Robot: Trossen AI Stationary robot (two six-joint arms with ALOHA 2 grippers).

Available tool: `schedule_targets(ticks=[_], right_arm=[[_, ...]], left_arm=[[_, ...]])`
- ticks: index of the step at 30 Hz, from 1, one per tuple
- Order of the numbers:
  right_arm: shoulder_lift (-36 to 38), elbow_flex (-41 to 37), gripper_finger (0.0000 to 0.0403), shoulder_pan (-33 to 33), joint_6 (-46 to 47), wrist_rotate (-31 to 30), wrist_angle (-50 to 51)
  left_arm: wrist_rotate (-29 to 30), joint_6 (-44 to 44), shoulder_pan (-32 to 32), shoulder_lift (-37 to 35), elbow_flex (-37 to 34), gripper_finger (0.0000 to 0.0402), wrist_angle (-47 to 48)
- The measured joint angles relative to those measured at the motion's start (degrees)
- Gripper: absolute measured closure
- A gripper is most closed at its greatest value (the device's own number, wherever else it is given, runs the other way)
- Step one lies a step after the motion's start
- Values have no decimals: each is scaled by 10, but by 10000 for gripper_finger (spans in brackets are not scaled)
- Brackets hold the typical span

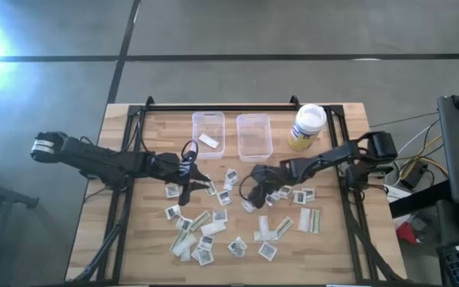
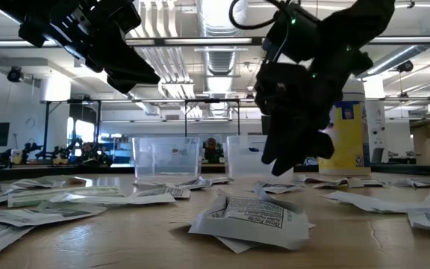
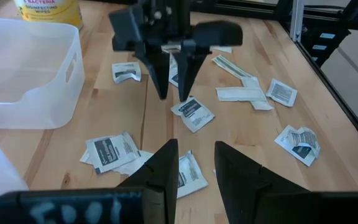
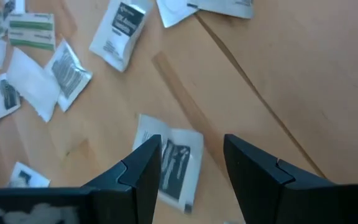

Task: Pick & Place First Aid Supplies
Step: Put the gray towelette pack into the right transparent bin

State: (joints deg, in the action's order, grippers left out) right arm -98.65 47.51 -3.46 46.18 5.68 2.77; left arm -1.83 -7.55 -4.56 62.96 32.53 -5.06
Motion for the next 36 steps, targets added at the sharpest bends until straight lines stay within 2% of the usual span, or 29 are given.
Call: schedule_targets(ticks=[22,36], right_arm=[[-35,1,232,8,-29,38,-35],[-35,-7,276,8,-29,64,-34]], left_arm=[[0,0,0,0,0,305,0],[0,-1,0,0,0,305,0]])
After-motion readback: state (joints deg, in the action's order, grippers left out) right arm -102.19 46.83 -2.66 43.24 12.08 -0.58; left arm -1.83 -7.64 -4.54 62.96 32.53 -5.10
